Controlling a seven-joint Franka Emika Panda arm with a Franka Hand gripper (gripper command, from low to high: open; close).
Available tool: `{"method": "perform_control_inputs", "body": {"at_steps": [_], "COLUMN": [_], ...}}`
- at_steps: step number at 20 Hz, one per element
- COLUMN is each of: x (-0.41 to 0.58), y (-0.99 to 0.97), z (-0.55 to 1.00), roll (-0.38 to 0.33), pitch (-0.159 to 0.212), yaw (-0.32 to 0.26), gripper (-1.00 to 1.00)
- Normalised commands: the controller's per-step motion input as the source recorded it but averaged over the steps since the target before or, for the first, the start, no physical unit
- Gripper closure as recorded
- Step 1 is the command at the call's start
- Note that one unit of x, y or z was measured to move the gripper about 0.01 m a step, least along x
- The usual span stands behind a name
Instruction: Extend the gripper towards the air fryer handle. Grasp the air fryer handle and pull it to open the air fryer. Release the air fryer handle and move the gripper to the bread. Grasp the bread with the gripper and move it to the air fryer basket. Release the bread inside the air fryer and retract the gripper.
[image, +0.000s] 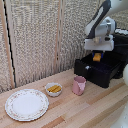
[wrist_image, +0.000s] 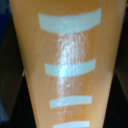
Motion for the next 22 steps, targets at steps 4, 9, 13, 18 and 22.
{"method": "perform_control_inputs", "body": {"at_steps": [4,9,13,18,22], "x": [-0.112,-0.214,-0.023,0.016,0.099], "y": [0.0,0.01,-0.01,0.02,0.11], "z": [-0.38,-0.15,-0.02,0.2,0.62], "roll": [0.024,0.049,-0.007,0.024,0.103], "pitch": [0.0,0.002,-0.035,-0.062,-0.017], "yaw": [-0.084,-0.075,-0.055,-0.034,-0.085], "gripper": [1.0,1.0,-1.0,-1.0,-1.0]}}
